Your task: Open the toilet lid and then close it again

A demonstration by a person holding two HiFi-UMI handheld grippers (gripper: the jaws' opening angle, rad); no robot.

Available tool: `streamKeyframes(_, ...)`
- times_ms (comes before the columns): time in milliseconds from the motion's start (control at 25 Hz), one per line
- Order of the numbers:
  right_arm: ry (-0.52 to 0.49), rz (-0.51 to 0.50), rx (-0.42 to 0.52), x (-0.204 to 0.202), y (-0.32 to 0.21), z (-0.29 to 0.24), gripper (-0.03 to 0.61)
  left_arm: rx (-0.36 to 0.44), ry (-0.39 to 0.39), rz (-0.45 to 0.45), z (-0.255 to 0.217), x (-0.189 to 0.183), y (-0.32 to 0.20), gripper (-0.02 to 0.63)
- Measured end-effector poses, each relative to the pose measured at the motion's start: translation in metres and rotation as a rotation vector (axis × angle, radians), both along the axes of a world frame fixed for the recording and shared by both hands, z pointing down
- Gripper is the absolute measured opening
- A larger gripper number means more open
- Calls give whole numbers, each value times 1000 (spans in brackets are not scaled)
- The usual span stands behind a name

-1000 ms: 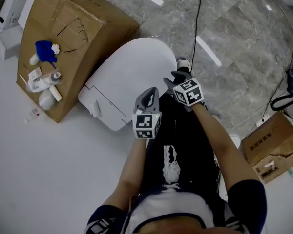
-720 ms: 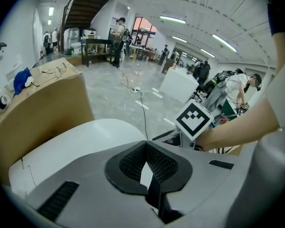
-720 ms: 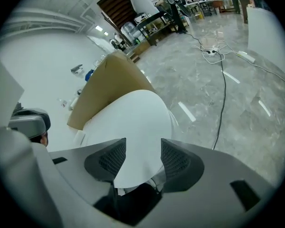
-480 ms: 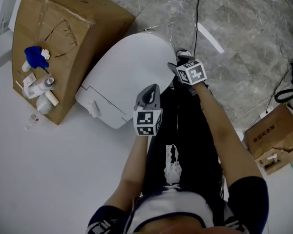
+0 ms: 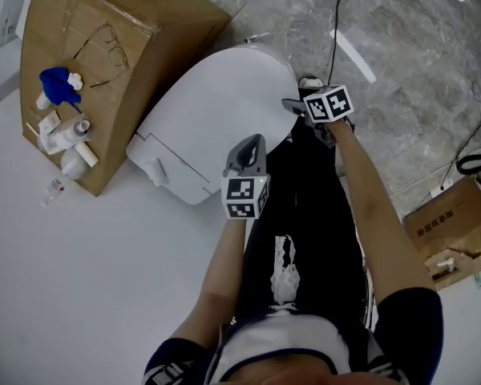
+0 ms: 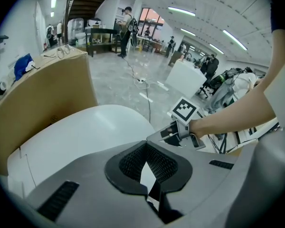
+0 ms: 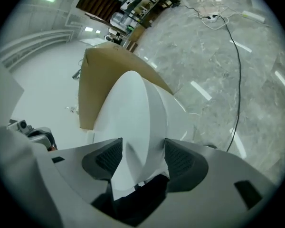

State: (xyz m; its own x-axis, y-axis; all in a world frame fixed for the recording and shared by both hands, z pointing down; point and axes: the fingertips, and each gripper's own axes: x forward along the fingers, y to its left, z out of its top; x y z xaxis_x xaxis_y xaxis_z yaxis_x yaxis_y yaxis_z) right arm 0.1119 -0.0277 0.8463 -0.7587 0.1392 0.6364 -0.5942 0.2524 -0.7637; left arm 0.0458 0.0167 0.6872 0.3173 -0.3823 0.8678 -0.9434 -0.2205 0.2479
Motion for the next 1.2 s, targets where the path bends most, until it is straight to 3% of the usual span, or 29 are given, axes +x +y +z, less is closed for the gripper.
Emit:
streamKeyframes(120, -55, 50, -83, 0, -4, -2, 236, -1, -1, 2, 2, 0, -2, 6)
streamKeyframes(240, -40, 50, -118, 2, -7, -4, 235, -6, 3, 0, 5, 2, -3, 6)
streamKeyframes(320, 1, 29, -101, 4, -7, -3, 195, -8, 9, 0, 7, 5, -3, 6)
streamKeyframes(680, 44, 77, -50, 7, -8, -32, 173, 5, 21, 23, 2, 10, -1, 6)
streamKeyframes(920, 18, 106, -7, 6, -6, -75, 158, 23, 28, 24, -6, 6, -1, 8)
streamKeyframes(1200, 3, 72, 60, 2, -4, -115, 146, 57, 38, 44, -23, 5, -3, 6)
